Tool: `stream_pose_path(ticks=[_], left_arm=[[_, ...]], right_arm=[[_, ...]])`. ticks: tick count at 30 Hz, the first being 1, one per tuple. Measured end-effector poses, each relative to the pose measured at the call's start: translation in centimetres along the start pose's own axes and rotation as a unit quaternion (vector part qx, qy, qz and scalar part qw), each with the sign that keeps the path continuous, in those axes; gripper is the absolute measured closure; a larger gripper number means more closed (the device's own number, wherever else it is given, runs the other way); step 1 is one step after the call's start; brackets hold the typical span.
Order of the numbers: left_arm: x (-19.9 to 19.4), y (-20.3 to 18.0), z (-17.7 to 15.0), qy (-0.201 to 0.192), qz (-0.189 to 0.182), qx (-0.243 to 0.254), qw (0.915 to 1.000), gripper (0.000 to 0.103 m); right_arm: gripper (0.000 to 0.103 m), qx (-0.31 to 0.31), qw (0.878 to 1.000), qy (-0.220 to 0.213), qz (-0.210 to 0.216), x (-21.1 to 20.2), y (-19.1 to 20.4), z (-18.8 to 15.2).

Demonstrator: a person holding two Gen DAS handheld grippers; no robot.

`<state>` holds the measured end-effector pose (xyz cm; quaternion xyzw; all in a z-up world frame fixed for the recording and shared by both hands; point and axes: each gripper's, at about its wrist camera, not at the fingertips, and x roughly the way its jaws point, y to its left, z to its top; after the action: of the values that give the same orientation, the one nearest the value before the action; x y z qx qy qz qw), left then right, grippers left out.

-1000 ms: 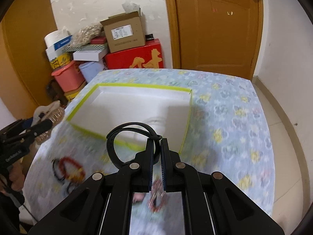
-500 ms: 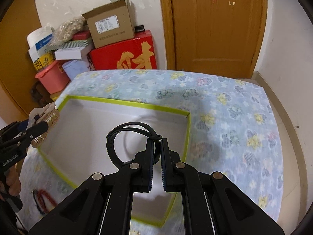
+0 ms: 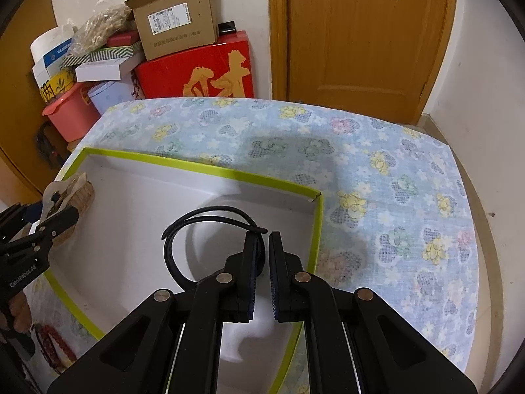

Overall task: Organize jewelry
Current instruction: 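Carry the claw clip and black band into the green tray and release both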

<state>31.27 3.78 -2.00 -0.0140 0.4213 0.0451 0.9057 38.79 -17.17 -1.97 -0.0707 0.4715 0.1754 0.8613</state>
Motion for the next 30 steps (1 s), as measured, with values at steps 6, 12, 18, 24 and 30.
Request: stream_pose_path(ticks=[6, 12, 18, 24, 30], left_arm=[[0.1, 0.1, -0.1, 0.001, -0.004, -0.006, 1.0000, 0.054], [-0.4, 0.1, -0.2, -0.004, -0.013, -0.010, 0.9999, 0.048], [-1.1, -0.1, -0.3, -0.008, -0.018, -0.010, 0.9997, 0.047], [-1.8, -0.2, -0.5, -0.009, -0.022, -0.007, 0.9997, 0.047], [-3.3, -0.4, -0.9, -0.018, -0.029, -0.006, 0.9994, 0.047]], right_arm=[[0.086, -0.007, 1.000, -0.001, -0.005, -0.3, 0.2, -0.2], [0.060, -0.011, 1.000, -0.011, -0.011, -0.9, 0.5, -0.3], [0.060, -0.021, 1.000, -0.018, -0.013, -1.5, 1.0, -0.4], [0.055, -0.038, 0.999, -0.016, -0.022, -1.9, 1.5, -1.0], [0.054, -0.054, 0.998, -0.011, -0.030, -2.4, 1.9, -1.7]])
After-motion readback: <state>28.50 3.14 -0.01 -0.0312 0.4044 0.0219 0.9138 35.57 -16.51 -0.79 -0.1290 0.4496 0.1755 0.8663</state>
